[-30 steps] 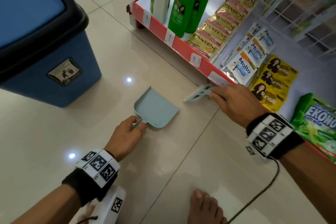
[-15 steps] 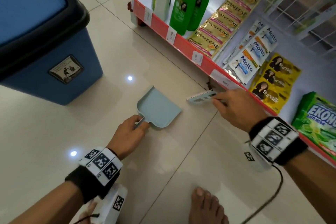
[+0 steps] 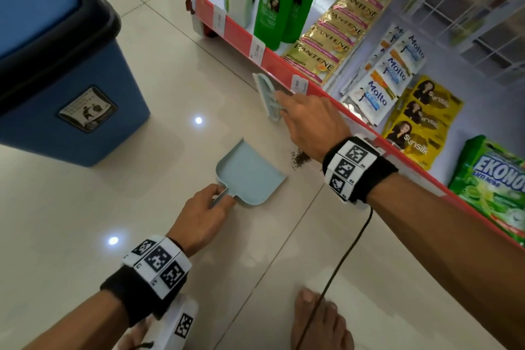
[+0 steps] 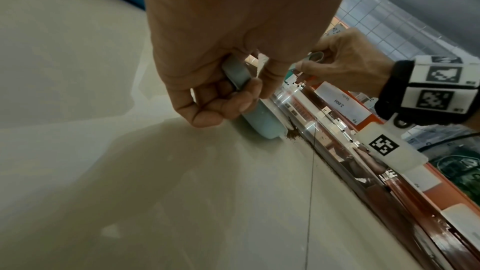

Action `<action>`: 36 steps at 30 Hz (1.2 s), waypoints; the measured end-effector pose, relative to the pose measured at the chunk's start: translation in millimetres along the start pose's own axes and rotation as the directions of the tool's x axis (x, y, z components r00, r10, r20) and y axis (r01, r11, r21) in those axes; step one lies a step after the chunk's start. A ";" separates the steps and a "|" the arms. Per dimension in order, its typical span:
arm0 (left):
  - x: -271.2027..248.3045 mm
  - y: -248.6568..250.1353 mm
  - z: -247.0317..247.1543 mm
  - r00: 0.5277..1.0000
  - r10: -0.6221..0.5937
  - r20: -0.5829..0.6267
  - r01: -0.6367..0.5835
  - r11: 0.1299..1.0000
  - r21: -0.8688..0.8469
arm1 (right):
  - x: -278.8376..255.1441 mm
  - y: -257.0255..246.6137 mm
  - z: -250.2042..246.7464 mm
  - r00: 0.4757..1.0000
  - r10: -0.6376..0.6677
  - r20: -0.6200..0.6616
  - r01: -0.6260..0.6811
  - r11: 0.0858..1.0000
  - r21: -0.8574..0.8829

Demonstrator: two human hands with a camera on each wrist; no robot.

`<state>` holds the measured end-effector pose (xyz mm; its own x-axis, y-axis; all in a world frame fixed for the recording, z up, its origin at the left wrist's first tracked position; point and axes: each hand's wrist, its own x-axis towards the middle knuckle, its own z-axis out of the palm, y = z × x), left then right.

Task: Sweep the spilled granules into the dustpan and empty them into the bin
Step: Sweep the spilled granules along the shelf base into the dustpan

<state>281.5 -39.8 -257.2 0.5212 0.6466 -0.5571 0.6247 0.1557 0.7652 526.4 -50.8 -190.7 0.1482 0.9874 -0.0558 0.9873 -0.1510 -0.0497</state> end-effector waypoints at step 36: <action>19.2 -15.6 -28.6 0.993 -0.015 -0.119 -0.005 0.986 -0.167 | 6.3 -10.8 7.5 0.942 0.269 0.198 -0.282 0.959 0.038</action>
<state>265.1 -8.4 -270.6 0.4389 0.7285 -0.5260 0.5158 0.2751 0.8114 516.3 -43.4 -198.0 0.3940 0.8804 -0.2638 0.9026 -0.4248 -0.0697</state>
